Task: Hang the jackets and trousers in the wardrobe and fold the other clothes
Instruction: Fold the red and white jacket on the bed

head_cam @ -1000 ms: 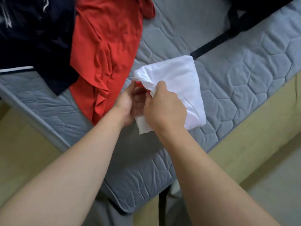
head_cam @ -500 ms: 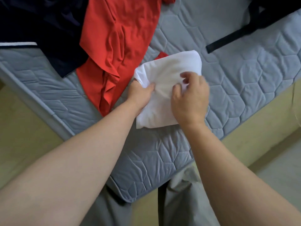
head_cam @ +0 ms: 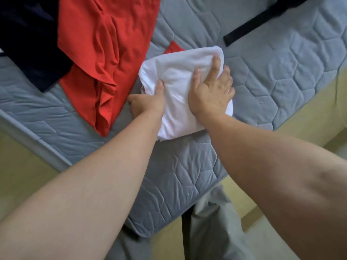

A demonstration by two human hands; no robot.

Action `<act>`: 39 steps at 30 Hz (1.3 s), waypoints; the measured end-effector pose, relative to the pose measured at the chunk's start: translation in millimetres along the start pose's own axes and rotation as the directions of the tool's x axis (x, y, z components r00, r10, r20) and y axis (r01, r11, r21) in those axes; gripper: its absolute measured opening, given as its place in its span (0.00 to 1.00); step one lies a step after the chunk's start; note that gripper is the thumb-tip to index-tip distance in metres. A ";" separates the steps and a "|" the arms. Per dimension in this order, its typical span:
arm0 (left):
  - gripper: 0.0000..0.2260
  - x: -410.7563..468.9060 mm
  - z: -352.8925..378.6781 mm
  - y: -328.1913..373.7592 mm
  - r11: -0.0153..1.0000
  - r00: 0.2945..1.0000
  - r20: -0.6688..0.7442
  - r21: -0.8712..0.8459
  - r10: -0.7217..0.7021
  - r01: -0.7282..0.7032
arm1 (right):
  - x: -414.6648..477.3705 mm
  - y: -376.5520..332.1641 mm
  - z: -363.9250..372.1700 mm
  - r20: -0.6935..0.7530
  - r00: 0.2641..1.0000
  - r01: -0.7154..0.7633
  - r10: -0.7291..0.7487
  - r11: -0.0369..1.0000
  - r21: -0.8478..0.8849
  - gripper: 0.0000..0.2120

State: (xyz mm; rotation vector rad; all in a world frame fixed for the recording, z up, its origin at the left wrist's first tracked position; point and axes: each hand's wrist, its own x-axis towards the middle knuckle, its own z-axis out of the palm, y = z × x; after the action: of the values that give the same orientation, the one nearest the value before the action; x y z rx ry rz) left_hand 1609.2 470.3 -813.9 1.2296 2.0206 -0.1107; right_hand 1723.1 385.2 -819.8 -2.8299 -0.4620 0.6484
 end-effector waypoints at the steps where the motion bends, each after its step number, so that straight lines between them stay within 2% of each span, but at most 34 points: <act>1: 0.45 0.1 3.8 -3.1 0.998 0.998 0.053 -0.049 -0.027 0.030 | 3.5 2.8 2.3 0.009 1.000 0.002 -0.002 1.000 0.008 0.32; 5: 0.49 -5.3 2.5 -9.4 0.986 0.975 0.205 -0.125 -0.081 0.108 | 6.3 10.9 -4.2 0.041 0.998 0.035 -0.039 0.994 0.107 0.33; 8: 0.44 -15.7 -5.6 -7.2 0.987 0.947 0.318 -0.134 -0.043 0.090 | 10.3 24.3 -24.6 0.134 0.988 0.052 -0.083 0.975 0.217 0.34; 9: 0.41 -19.0 -10.0 -3.2 0.993 0.953 0.304 -0.119 0.016 0.021 | 13.7 26.6 -33.7 0.181 0.980 0.036 -0.079 0.972 0.231 0.34; 11: 0.34 -31.5 -26.6 14.3 0.975 0.953 0.208 -0.079 0.218 -0.206 | 17.6 25.3 -57.1 0.294 0.954 -0.020 -0.055 0.969 0.248 0.34; 13: 0.28 -54.1 -55.1 43.6 0.918 0.904 0.160 -0.069 0.397 -0.391 | 15.1 16.1 -83.9 0.392 0.920 -0.118 -0.007 0.949 0.293 0.31; 14: 0.27 -68.5 -70.3 59.4 0.885 0.871 0.162 -0.043 0.464 -0.464 | 10.4 9.9 -101.6 0.458 0.887 -0.226 0.050 0.914 0.338 0.27; 15: 0.26 -86.1 -87.2 72.6 0.848 0.838 0.167 0.020 0.520 -0.530 | -0.6 3.6 -121.8 0.564 0.819 -0.373 0.109 0.847 0.379 0.23; 17: 0.26 -123.6 -124.5 95.1 0.761 0.774 0.188 0.149 0.605 -0.631 | -32.2 -9.7 -164.9 0.739 0.661 -0.611 0.126 0.662 0.434 0.25; 19: 0.26 -160.7 -167.1 111.7 0.697 0.726 0.222 0.204 0.652 -0.688 | -72.3 -22.4 -200.5 0.779 0.614 -0.703 0.131 0.539 0.464 0.28; 22: 0.26 -205.6 -242.9 125.5 0.655 0.689 0.187 0.214 0.700 -0.724 | -147.0 -48.8 -246.5 0.803 0.570 -0.775 0.174 0.439 0.455 0.32; 24: 0.26 -228.9 -294.4 131.4 0.653 0.680 0.139 0.196 0.720 -0.731 | -198.0 -69.1 -271.4 0.858 0.499 -0.842 0.124 0.305 0.446 0.34; 25: 0.26 -239.7 -318.1 134.3 0.655 0.678 0.127 0.184 0.724 -0.733 | -218.9 -80.1 -281.5 0.869 0.488 -0.854 0.087 0.254 0.454 0.36; 27: 0.27 -262.4 -364.9 135.7 0.655 0.674 0.131 0.166 0.727 -0.738 | -257.9 -102.3 -300.5 0.859 0.508 -0.857 0.067 0.138 0.497 0.37; 32: 0.25 -298.8 -451.3 147.8 0.642 0.639 0.104 0.001 0.762 -0.767 | -317.8 -156.0 -331.4 0.790 0.612 -0.770 -0.024 -0.243 0.589 0.33; 34: 0.25 -304.4 -477.8 155.4 0.628 0.623 0.090 -0.048 0.777 -0.777 | -329.3 -180.0 -343.0 0.757 0.653 -0.728 -0.026 -0.295 0.619 0.30; 37: 0.23 -306.1 -510.9 168.8 0.596 0.592 0.064 -0.084 0.803 -0.799 | -338.1 -210.2 -363.3 0.665 0.747 -0.631 0.005 -0.310 0.712 0.25; 39: 0.23 -306.4 -529.5 179.3 0.590 0.590 0.040 -0.127 0.806 -0.798 | -345.5 -214.9 -374.4 0.608 0.794 -0.558 -0.020 -0.422 0.714 0.19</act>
State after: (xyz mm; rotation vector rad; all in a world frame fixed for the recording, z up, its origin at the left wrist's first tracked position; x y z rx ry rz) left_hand 1535.1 571.5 -188.8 1.9197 1.1848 0.3685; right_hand 1542.1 419.9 -298.5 -0.8937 0.7320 0.9597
